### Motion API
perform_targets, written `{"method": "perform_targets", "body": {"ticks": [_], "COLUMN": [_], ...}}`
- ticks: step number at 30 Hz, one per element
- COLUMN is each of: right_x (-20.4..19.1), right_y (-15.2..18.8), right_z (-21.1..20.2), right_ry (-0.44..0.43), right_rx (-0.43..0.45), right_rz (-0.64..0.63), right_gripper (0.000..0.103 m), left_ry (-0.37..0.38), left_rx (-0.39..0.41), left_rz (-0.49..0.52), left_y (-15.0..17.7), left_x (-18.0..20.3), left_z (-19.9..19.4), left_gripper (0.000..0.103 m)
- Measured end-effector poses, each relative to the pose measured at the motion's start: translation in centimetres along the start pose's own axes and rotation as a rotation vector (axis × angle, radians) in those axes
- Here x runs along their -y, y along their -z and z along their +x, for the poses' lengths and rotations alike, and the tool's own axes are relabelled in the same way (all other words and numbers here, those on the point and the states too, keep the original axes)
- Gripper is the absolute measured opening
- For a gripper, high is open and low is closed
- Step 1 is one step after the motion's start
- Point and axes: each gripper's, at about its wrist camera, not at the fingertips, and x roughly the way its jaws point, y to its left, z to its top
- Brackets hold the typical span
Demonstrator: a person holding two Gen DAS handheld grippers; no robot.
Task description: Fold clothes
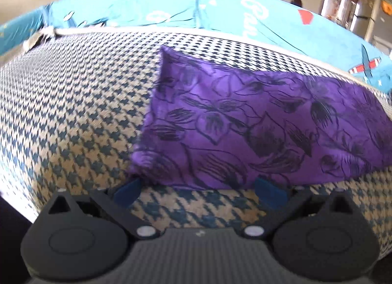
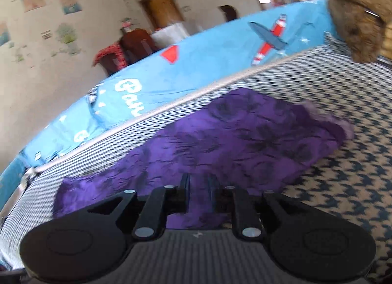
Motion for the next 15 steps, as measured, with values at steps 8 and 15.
{"method": "perform_targets", "body": {"ticks": [8,15], "right_x": [-6.3,-10.8], "right_y": [2.9,6.8], "right_z": [1.2,1.7], "right_ry": [-0.204,-0.346], "right_rx": [-0.094,-0.189], "right_rz": [-0.259,-0.427], "right_gripper": [0.027,0.033], "left_ry": [0.047,0.053], "left_rx": [-0.048,-0.122], "left_rz": [-0.186,-0.164], "left_y": [-2.2,-3.9], "left_x": [-3.7,-4.6], "left_z": [0.5,1.8], "left_gripper": [0.103,0.103]}}
